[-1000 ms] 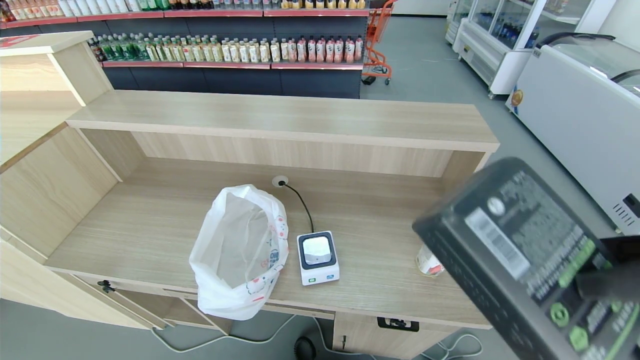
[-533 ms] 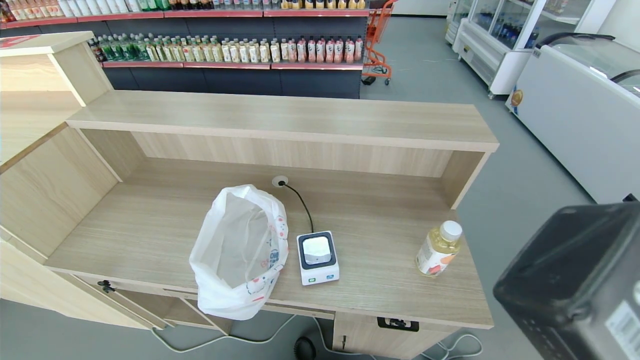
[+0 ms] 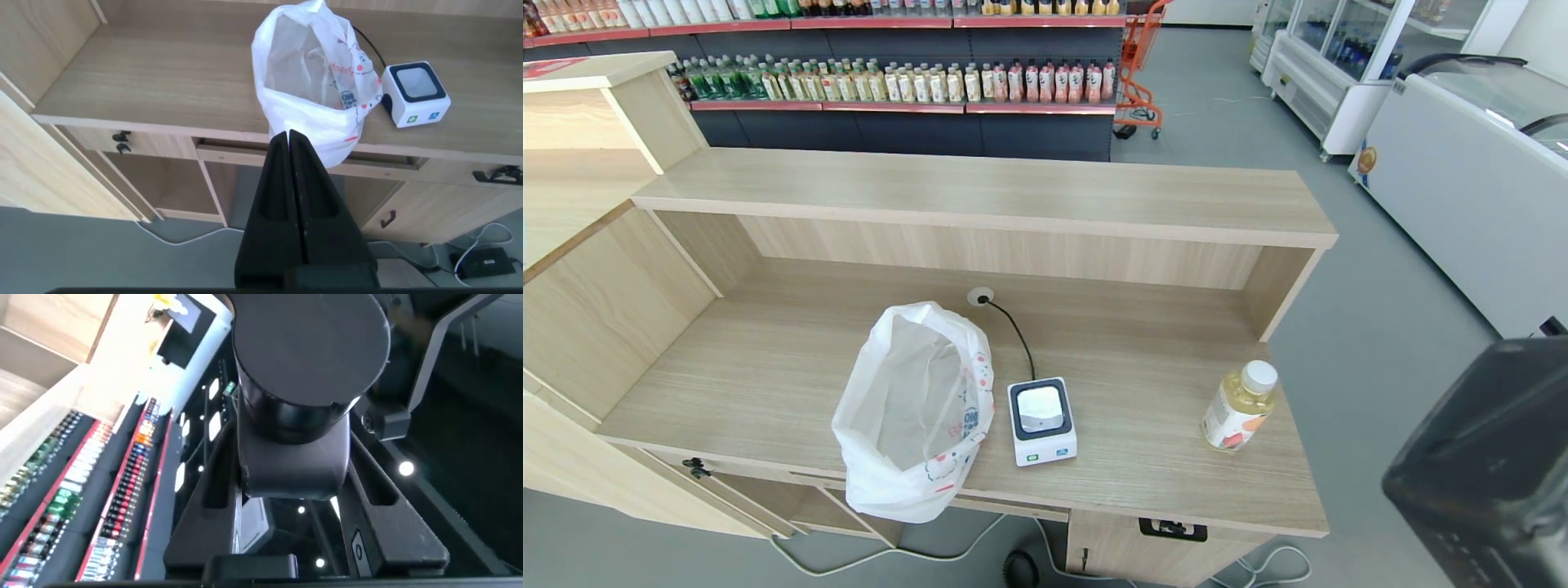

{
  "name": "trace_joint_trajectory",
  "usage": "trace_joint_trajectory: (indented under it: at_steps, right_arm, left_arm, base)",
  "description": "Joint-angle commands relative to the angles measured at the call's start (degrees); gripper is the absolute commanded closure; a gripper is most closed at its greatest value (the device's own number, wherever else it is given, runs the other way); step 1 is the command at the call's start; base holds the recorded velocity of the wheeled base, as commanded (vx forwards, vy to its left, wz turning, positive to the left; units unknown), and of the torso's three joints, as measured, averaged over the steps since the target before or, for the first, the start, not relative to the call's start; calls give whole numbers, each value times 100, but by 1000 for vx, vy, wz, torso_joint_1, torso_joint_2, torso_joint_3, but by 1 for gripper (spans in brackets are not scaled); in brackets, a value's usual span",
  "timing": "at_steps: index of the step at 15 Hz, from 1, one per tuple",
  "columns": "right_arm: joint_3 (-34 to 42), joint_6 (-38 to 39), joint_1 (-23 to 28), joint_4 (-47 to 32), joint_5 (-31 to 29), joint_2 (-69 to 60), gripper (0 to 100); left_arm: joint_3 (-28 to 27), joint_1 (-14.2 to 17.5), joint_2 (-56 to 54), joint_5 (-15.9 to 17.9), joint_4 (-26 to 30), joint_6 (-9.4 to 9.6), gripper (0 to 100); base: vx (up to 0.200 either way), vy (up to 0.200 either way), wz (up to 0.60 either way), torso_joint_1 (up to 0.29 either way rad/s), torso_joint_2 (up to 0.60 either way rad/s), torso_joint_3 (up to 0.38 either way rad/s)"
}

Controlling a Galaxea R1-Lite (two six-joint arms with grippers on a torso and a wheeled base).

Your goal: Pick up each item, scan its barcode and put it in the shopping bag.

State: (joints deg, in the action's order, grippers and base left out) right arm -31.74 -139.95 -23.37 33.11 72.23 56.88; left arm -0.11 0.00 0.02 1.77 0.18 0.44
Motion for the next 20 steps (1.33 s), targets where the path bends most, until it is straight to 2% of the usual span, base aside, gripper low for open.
trace_joint_trajectory:
  at_steps: [1, 5, 11, 16, 17, 18, 19, 20]
  right_arm:
    - [2, -112, 8, -156, 2, -63, 100]
    - [2, -367, -19, -894, 37, -160, 100]
    - [-25, -410, 17, -1052, 28, -142, 100]
    - [-165, -393, 17, -1544, -7, 16, 100]
    - [-350, -208, 192, -1729, -157, 227, 100]
    - [-508, 301, 438, -1966, -596, 385, 100]
    - [-517, 416, 474, -2019, -675, 403, 100]
    - [-297, 2244, 1054, -3249, -1176, 341, 100]
  left_arm:
    - [2, 0, 6, -1, -1, 0, 100]
    - [2, 0, 6, -1, -1, 0, 100]
    - [-7, 0, 6, -1, -1, 0, 100]
    - [2, 0, 6, -1, -1, 0, 100]
    - [2, 0, 6, -1, -1, 0, 100]
    - [-7, 0, 6, -1, -1, 0, 100]
    - [2, 0, 6, -1, -1, 0, 100]
    - [-7, 0, 6, -1, -1, 0, 100]
  base:
    - [0, 0, 0, 0, 0, 0]
    - [0, 0, 0, 0, 0, 0]
    - [0, 0, 0, 0, 0, 0]
    - [0, 0, 0, 0, 0, 0]
    - [0, 0, 0, 0, 0, 0]
    - [0, 0, 0, 0, 0, 0]
    - [0, 0, 0, 0, 0, 0]
    - [0, 0, 0, 0, 0, 0]
